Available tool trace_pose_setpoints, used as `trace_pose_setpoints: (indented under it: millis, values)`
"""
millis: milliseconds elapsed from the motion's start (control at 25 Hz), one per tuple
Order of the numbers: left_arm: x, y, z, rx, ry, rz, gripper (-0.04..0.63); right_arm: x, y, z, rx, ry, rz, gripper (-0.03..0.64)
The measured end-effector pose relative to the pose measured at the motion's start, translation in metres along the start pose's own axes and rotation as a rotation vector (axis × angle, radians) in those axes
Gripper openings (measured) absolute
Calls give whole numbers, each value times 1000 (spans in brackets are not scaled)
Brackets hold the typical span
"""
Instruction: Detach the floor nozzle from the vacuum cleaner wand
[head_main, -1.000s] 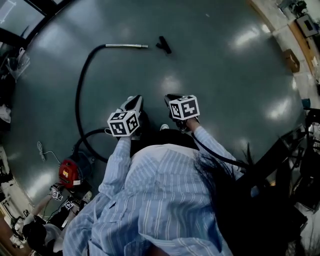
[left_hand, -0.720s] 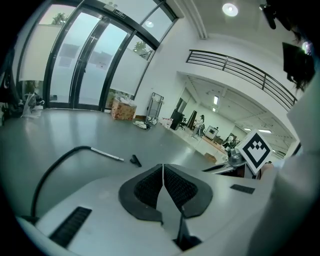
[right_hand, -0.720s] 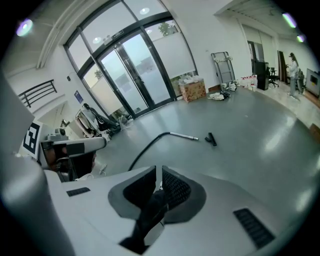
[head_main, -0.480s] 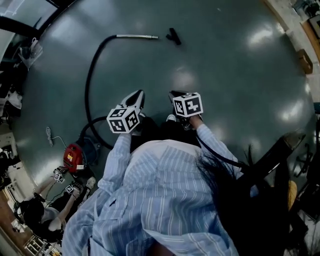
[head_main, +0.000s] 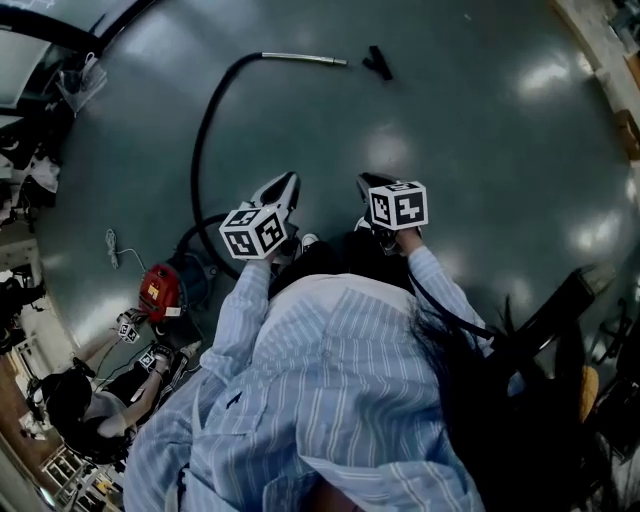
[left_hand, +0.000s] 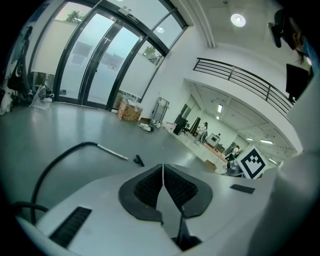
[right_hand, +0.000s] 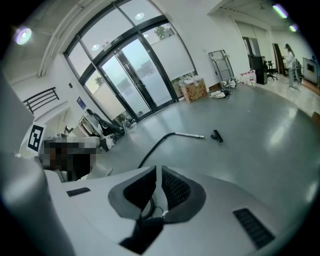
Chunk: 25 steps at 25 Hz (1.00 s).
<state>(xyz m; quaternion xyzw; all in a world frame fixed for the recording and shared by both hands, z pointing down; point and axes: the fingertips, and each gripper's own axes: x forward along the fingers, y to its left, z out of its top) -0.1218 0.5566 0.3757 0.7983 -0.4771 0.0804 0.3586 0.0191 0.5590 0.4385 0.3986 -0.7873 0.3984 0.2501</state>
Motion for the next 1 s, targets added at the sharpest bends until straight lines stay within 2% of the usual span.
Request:
trace_pose_setpoints:
  millis: [160, 360, 600, 1000]
  values:
    - [-15, 19, -8, 8, 18, -9, 15, 7, 22, -16, -24, 15, -12, 37]
    - [-23, 19, -12, 45, 29, -61, 15, 6, 40, -28, -33, 27, -29, 37]
    - [-21, 14, -11, 55, 50, -113, 15, 1, 43, -27, -23, 46, -62, 37]
    - [-24, 40, -3, 53, 37, -134, 15, 11, 45, -22, -13, 22, -101, 37]
